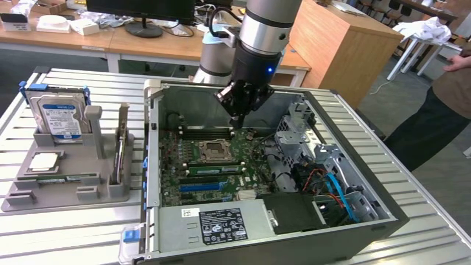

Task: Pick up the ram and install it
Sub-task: 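Press down the ram until it locks into place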

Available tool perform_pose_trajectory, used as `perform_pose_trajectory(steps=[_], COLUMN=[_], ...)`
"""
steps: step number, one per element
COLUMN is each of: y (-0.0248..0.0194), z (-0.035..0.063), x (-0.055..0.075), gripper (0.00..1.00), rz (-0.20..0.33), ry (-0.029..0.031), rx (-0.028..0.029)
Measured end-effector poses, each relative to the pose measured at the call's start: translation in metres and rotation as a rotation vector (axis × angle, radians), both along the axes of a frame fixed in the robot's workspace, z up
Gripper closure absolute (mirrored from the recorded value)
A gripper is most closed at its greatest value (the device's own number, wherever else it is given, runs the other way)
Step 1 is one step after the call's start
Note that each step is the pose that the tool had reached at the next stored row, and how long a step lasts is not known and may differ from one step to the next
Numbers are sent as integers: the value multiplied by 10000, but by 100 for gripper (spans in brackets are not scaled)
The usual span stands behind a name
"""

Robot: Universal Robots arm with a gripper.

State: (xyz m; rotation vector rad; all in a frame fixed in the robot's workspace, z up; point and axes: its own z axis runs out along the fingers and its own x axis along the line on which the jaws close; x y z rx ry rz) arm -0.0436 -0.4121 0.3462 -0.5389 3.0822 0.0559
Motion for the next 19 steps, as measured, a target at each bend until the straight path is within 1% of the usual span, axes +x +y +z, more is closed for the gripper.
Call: perform_pose_trajectory(steps=[19], y=[0], z=[-15], x=[0], gripper=[90], rz=[-3288], ry=[1], rx=[0])
